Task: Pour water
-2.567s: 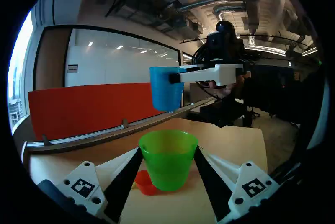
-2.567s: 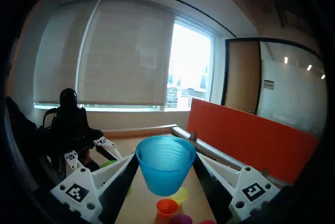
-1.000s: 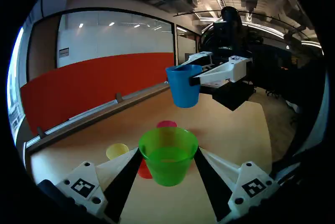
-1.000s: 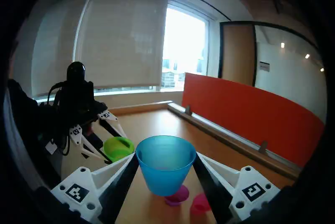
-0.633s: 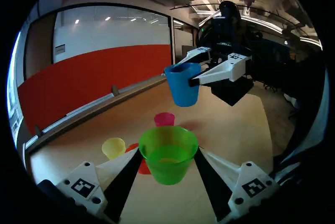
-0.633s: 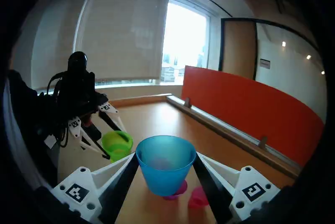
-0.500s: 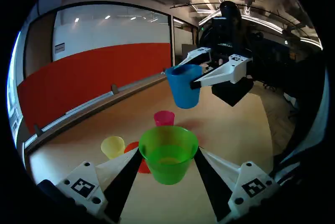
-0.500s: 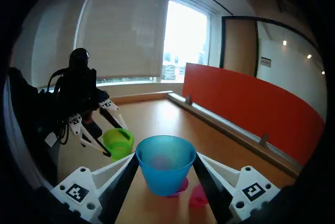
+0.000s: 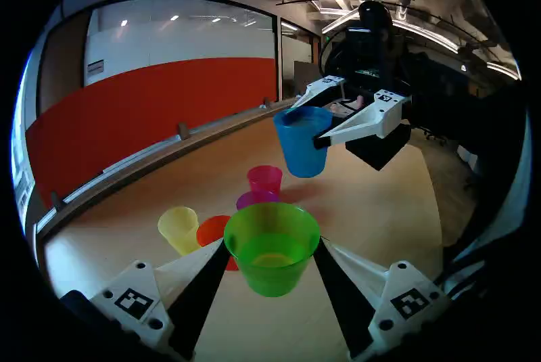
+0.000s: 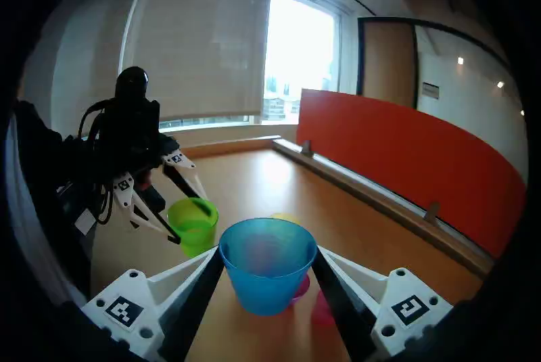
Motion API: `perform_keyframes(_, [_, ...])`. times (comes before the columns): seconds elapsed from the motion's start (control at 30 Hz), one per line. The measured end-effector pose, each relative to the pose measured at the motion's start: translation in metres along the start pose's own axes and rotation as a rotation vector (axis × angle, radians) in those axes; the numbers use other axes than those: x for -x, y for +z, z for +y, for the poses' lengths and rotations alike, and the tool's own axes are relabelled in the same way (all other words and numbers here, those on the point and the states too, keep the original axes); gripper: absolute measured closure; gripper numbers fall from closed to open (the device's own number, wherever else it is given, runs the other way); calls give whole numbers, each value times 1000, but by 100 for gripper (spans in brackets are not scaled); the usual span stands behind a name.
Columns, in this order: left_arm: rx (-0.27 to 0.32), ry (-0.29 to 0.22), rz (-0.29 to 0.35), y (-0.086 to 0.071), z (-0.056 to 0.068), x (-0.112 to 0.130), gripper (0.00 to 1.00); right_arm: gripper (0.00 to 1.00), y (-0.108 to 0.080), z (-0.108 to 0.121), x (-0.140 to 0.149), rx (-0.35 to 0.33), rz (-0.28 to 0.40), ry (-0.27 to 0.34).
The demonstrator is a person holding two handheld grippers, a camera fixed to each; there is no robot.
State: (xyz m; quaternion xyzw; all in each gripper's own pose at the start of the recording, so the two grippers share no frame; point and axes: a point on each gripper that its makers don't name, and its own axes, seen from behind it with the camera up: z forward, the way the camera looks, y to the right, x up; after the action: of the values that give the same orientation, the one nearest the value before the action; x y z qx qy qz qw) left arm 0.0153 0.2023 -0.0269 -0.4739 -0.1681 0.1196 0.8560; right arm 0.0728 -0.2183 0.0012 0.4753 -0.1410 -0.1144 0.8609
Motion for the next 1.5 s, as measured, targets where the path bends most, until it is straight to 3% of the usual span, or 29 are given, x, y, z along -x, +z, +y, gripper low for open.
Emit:
perform_keyframes(0.6, [14, 1, -76, 8, 1, 25, 15, 8, 6, -2, 26, -14, -52, -11])
perform_keyframes(1.5, [37, 37, -229, 22, -4, 59, 14, 7, 20, -10, 79, -88, -163, -39])
